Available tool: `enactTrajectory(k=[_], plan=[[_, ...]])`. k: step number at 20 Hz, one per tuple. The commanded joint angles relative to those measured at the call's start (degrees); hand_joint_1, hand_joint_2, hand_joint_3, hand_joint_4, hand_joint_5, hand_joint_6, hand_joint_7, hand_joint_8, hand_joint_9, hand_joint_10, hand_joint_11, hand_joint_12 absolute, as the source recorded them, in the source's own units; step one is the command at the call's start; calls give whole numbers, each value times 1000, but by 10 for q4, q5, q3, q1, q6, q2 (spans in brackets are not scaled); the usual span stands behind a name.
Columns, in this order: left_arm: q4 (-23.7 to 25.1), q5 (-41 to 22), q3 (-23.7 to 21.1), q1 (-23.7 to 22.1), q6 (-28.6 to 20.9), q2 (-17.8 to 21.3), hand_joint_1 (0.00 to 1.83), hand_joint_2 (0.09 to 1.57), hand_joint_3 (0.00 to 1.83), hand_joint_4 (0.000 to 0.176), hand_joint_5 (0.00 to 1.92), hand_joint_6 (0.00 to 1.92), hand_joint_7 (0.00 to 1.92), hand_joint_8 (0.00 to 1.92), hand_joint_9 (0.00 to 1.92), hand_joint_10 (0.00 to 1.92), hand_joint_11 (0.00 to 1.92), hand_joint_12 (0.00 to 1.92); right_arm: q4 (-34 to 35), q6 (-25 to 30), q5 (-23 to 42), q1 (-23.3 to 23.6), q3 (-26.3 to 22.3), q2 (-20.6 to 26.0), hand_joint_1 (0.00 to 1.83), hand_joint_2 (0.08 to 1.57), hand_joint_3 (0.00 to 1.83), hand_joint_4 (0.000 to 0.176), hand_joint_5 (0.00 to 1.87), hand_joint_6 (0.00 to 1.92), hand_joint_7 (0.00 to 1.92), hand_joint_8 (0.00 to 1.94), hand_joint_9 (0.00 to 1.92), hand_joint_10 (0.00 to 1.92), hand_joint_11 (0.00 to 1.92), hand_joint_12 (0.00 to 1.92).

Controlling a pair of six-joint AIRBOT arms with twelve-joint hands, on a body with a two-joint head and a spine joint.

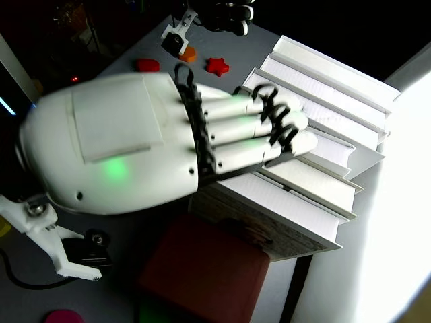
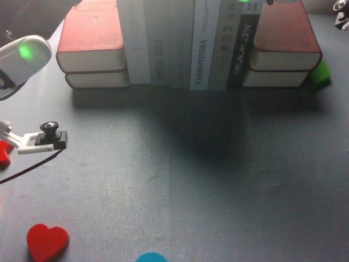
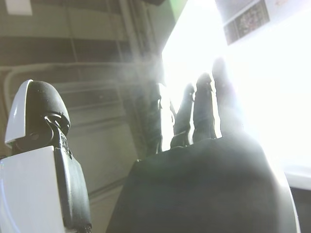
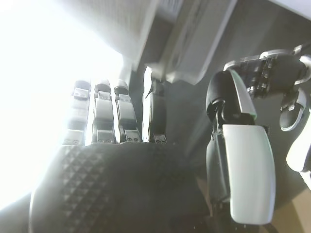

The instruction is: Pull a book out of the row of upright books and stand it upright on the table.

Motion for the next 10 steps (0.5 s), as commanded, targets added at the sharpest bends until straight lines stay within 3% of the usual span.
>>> enactTrajectory(k=[1, 2, 3, 4, 5, 6, 7, 8, 10], plan=[[-19, -64, 3, -6, -5, 2, 808, 971, 0, 119, 127, 0, 0, 0, 10, 2, 0, 193, 21, -2, 39, 2, 0, -1, 429, 1198, 16, 100, 551, 33, 0, 0, 0, 0, 0, 0], [-20, -65, 3, -5, -5, 2, 811, 975, 0, 127, 125, 0, 0, 0, 0, 0, 0, 131, 21, -2, 39, -1, -4, 1, 358, 1183, 6, 81, 542, 20, 0, 0, 0, 0, 0, 0], [-21, -65, 3, -4, -5, 2, 790, 972, 0, 143, 153, 4, 0, 0, 13, 3, 0, 160, 21, -2, 39, -4, -9, 6, 299, 1172, 1, 82, 535, 14, 0, 0, 0, 0, 0, 0], [-22, -66, 3, -4, -5, 1, 790, 981, 4, 139, 165, 7, 0, 0, 16, 3, 0, 168, 21, -2, 40, -8, -18, 14, 212, 1150, 0, 125, 480, 3, 0, 0, 0, 0, 0, 0], [-26, -67, 2, -2, -5, 1, 768, 975, 1, 142, 174, 9, 0, 0, 15, 2, 0, 164, 21, -2, 46, -14, -30, 25, 210, 1140, 0, 156, 459, 0, 0, 0, 0, 0, 0, 0], [-29, -69, 1, 1, -5, 0, 766, 971, 0, 140, 183, 12, 0, 0, 25, 6, 0, 163, 21, -2, 51, -19, -41, 34, 198, 1138, 0, 158, 441, 0, 0, 0, 0, 0, 0, 0], [-32, -69, 0, 5, -5, 0, 787, 987, 2, 128, 172, 3, 0, 0, 5, 7, 0, 96, 21, -2, 59, -26, -56, 46, 195, 1134, 0, 171, 413, 0, 0, 0, 0, 0, 0, 0], [-34, -70, -1, 7, -5, -1, 777, 977, 0, 141, 187, 8, 0, 0, 8, 9, 0, 86, 20, -2, 70, -33, -71, 58, 166, 1171, 6, 175, 354, 0, 0, 0, 0, 0, 0, 0], [-38, -70, -4, 11, -5, -1, 793, 981, 0, 150, 207, 2, 0, 0, 14, 2, 0, 151, 21, -2, 94, -49, -105, 87, 53, 1161, 0, 176, 309, 2, 0, 0, 0, 0, 0, 0]])
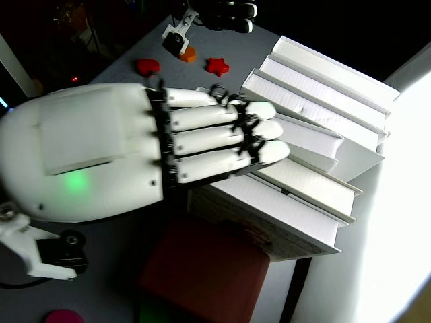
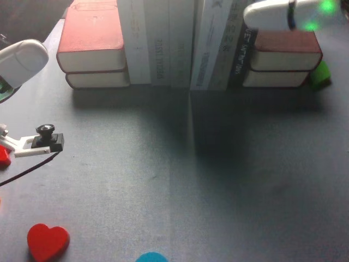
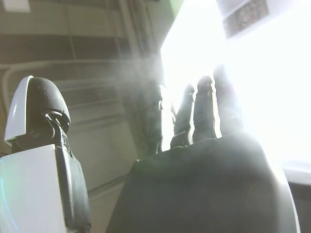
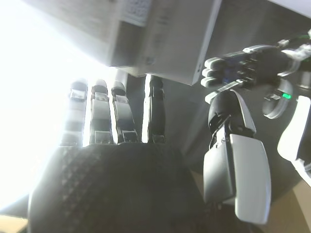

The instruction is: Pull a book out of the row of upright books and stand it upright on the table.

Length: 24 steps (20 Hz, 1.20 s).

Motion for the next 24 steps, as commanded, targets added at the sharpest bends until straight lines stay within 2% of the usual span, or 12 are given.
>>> enactTrajectory(k=[1, 2, 5, 8, 9, 13, 14, 17, 18, 20, 22, 24], plan=[[-19, -63, -2, -1, -5, 0, 814, 985, 0, 143, 204, 0, 0, 0, 8, 0, 0, 165, 16, -2, 59, 0, -11, 7, 25, 1154, 0, 176, 284, 0, 0, 0, 0, 0, 0, 0], [-20, -63, -2, 0, -5, 0, 852, 976, 0, 153, 246, 6, 0, 0, 22, 3, 0, 225, 16, -2, 70, -6, -26, 20, 4, 1110, 0, 176, 66, 0, 0, 0, 0, 0, 0, 0], [-23, -63, -4, 4, -5, -1, 891, 995, 3, 164, 279, 4, 0, 0, 31, 2, 0, 148, 70, -64, 103, -41, -77, 56, 0, 1156, 1, 176, 158, 20, 0, 0, 0, 0, 0, 0], [-25, -63, -6, 7, -5, 0, 920, 991, 0, 157, 228, 0, 0, 0, 1, 0, 0, 126, 128, -91, 148, -97, -89, 57, 0, 1174, 7, 176, 87, 0, 0, 0, 0, 0, 0, 0], [-25, -63, -7, 7, -5, 0, 946, 989, 0, 148, 200, 0, 0, 0, 0, 0, 0, 42, 143, -93, 160, -113, -90, 55, 0, 1169, 4, 152, 93, 5, 0, 0, 0, 0, 0, 0], [-28, -63, -8, 8, -5, -5, 960, 956, 0, 149, 223, 15, 0, 0, 1, 0, 5, 41, 224, -99, 219, -194, -90, 56, 0, 1127, 0, 122, 178, 15, 0, 0, 0, 0, 0, 0], [-28, -63, -8, 8, -5, -5, 956, 959, 0, 156, 240, 11, 0, 0, 0, 0, 0, 17, 229, -99, 221, -199, -90, 57, 9, 1121, 0, 95, 193, 15, 0, 0, 0, 0, 0, 0], [-29, -63, -8, 9, -5, -6, 927, 964, 0, 163, 209, 0, 0, 0, 4, 1, 0, 6, 231, -103, 221, -200, -89, 54, 0, 1118, 0, 137, 157, 0, 0, 0, 0, 0, 0, 0], [-29, -63, -8, 9, -5, -5, 930, 966, 1, 161, 172, 0, 0, 0, 17, 6, 12, 12, 232, -103, 221, -202, -89, 50, 0, 1140, 6, 162, 156, 0, 0, 0, 0, 0, 0, 0], [-30, -63, -9, 9, -5, -6, 932, 976, 6, 151, 193, 12, 0, 0, 1, 0, 14, 15, 232, -103, 221, -206, -89, 42, 0, 1149, 9, 154, 160, 2, 0, 0, 0, 0, 0, 0], [-30, -63, -10, 11, -5, -6, 936, 980, 6, 147, 201, 13, 0, 0, 0, 0, 2, 11, 232, -103, 223, -206, -89, 41, 0, 1157, 11, 175, 146, 0, 0, 0, 0, 0, 0, 0], [-31, -63, -11, 13, -5, -6, 925, 968, 1, 152, 206, 11, 0, 0, 2, 0, 4, 15, 229, -103, 226, -208, -95, 40, 0, 1162, 12, 158, 160, 10, 0, 0, 0, 0, 0, 0]])
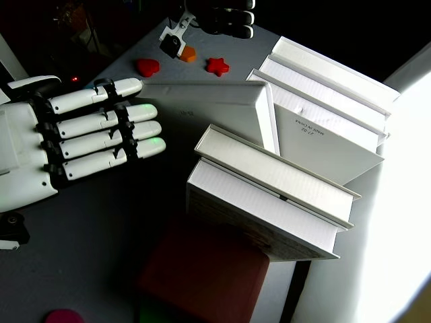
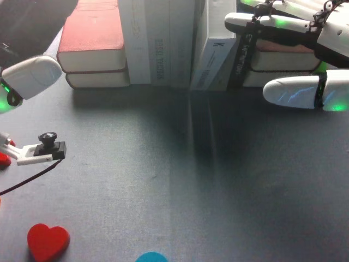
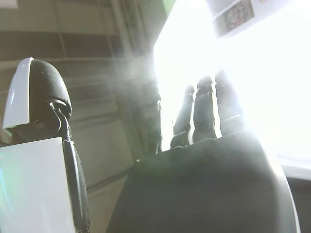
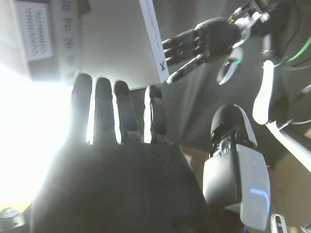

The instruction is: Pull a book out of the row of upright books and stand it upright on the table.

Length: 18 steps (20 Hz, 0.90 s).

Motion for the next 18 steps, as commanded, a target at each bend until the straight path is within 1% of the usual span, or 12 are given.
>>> enactTrajectory(k=[1, 2, 3, 4, 6, 7, 9, 13, 14, 16, 17, 18], plan=[[-18, -61, -1, -2, -5, -2, 925, 969, 1, 152, 208, 10, 0, 0, 7, 3, 15, 22, 17, 0, 50, -3, -6, -4, 0, 1165, 13, 152, 172, 15, 0, 0, 0, 0, 0, 0], [-18, -61, -1, -2, -5, -3, 918, 971, 2, 150, 203, 7, 0, 0, 19, 7, 25, 29, 17, 1, 57, -10, -9, -5, 0, 1157, 8, 171, 152, 6, 0, 0, 0, 0, 0, 0], [-18, -61, -2, -2, -5, -3, 927, 972, 2, 154, 203, 6, 0, 0, 15, 4, 27, 33, 18, 2, 61, -16, -11, -6, 0, 1150, 4, 175, 136, 0, 0, 0, 0, 0, 0, 0], [-18, -61, -2, -2, -5, -2, 939, 976, 3, 142, 222, 12, 0, 0, 16, 4, 14, 31, 19, 3, 64, -19, -12, -7, 0, 1138, 0, 176, 140, 3, 0, 0, 0, 0, 0, 0], [-18, -61, -3, 0, -5, -2, 945, 984, 4, 132, 234, 11, 0, 0, 35, 7, 1, 6, 20, 6, 65, -20, -13, -10, 9, 1131, 0, 176, 153, 8, 0, 0, 0, 0, 0, 0], [-18, -61, -3, 1, -5, -2, 938, 975, 0, 142, 234, 9, 0, 0, 35, 6, 3, 2, 20, 7, 66, -22, -14, -11, 12, 1138, 0, 176, 158, 10, 0, 0, 0, 0, 0, 0], [-19, -61, -4, 1, -5, -2, 939, 976, 0, 143, 243, 11, 0, 0, 20, 1, 3, 2, 20, 12, 75, -33, -18, -15, 1, 1153, 5, 165, 193, 22, 0, 0, 0, 0, 0, 0], [-19, -61, -4, 1, -5, -3, 940, 941, 0, 151, 278, 19, 0, 0, 22, 2, 29, 15, 33, 12, 83, -33, -14, 0, 0, 1170, 12, 176, 148, 1, 0, 0, 0, 0, 0, 0], [-18, -61, -4, 1, -5, -3, 939, 954, 0, 146, 274, 15, 0, 0, 10, 0, 19, 12, 33, 12, 83, -33, -16, 6, 29, 1177, 12, 176, 143, 0, 0, 0, 0, 0, 0, 0], [-18, -60, -4, 1, -5, -4, 969, 974, 3, 150, 283, 16, 0, 0, 0, 0, 0, 0, 33, 12, 95, -33, -21, 17, 27, 1166, 5, 129, 168, 10, 0, 0, 0, 0, 0, 0], [-18, -60, -4, 1, -5, -4, 951, 970, 1, 152, 272, 10, 0, 0, 18, 7, 22, 10, 33, 12, 97, -32, -22, 19, 32, 1151, 0, 135, 158, 5, 0, 0, 0, 0, 0, 0], [-18, -60, -3, 1, -5, -5, 973, 976, 3, 144, 278, 11, 0, 0, 7, 2, 4, 2, 32, 12, 99, -29, -24, 23, 67, 1145, 0, 140, 135, 3, 0, 0, 0, 0, 0, 0]])
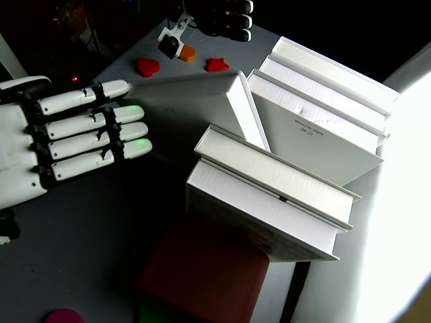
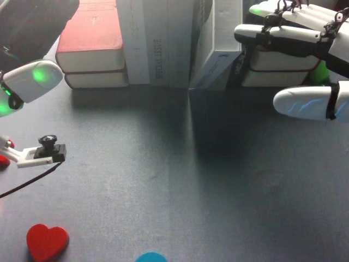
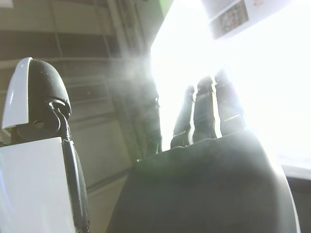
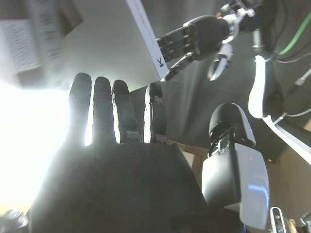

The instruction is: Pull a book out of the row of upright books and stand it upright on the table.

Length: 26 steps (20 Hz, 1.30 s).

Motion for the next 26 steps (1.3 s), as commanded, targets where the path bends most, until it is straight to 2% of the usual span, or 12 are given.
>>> enactTrajectory(k=[1, 3, 5, 8, 10, 14, 17, 18, 22, 23, 24, 26], plan=[[-14, -60, 0, -5, -5, -3, 975, 982, 6, 145, 299, 19, 0, 0, 2, 0, 0, 0, 17, 1, 67, 11, -2, 2, 49, 1139, 0, 130, 108, 0, 0, 0, 0, 0, 0, 0], [-14, -60, -1, -4, -5, -4, 965, 988, 7, 140, 288, 11, 0, 0, 1, 0, 29, 14, 4, 1, 67, 26, -8, 11, 24, 1154, 2, 99, 108, 2, 0, 0, 0, 0, 0, 0], [-14, -60, 0, -4, -5, -5, 961, 991, 7, 130, 271, 2, 0, 0, 13, 5, 18, 12, -8, 1, 67, 43, -11, 16, 0, 1171, 9, 97, 80, 0, 0, 0, 0, 0, 0, 0], [-14, -58, 0, -2, -5, -6, 928, 990, 3, 147, 206, 2, 0, 0, 7, 2, 30, 22, -33, 8, 67, 75, -13, 24, 19, 1159, 0, 111, 89, 9, 0, 0, 0, 0, 0, 0], [-14, -58, 0, -2, -5, -6, 936, 984, 0, 133, 228, 9, 0, 0, 3, 0, 24, 25, -53, 13, 67, 100, -18, 35, 275, 1139, 0, 136, 123, 18, 0, 0, 0, 0, 0, 0], [-15, -56, 1, 0, -5, -5, 906, 991, 3, 141, 268, 17, 0, 0, 4, 1, 11, 33, -92, 30, 35, 142, -11, 40, 806, 1007, 0, 86, 2, 0, 0, 0, 0, 0, 0, 0], [-15, -50, 1, 2, -5, 3, 913, 962, 0, 141, 320, 3, 0, 0, 3, 0, 0, 245, -163, 53, -47, 209, 11, 35, 1095, 901, 0, 168, 30, 7, 0, 0, 0, 0, 0, 0], [-15, -50, 0, 4, -5, 8, 921, 969, 2, 157, 275, 0, 0, 0, 0, 0, 0, 209, -211, 65, -89, 243, 20, 26, 1025, 886, 0, 176, 4, 0, 0, 0, 0, 0, 0, 0], [-15, -52, -4, 5, -5, 15, 960, 967, 0, 153, 281, 0, 0, 0, 3, 2, 0, 13, -454, 207, -193, 355, 50, -15, 817, 910, 0, 173, 0, 0, 0, 0, 0, 0, 0, 0], [-15, -52, -4, 5, -5, 15, 970, 962, 0, 150, 284, 1, 8, 3, 24, 10, 8, 6, -536, 280, -202, 376, 68, -31, 913, 894, 0, 113, 0, 0, 0, 0, 0, 0, 0, 0], [-14, -52, -4, 6, -5, 14, 982, 958, 0, 142, 304, 9, 32, 11, 40, 15, 5, 3, -593, 325, -207, 391, 79, -42, 961, 893, 0, 97, 0, 0, 0, 0, 0, 0, 0, 0], [-13, -51, -3, 6, -5, 14, 967, 954, 0, 142, 299, 5, 47, 13, 56, 18, 15, 7, -693, 382, -221, 417, 84, -57, 1030, 930, 7, 123, 0, 0, 0, 0, 0, 0, 0, 0]])
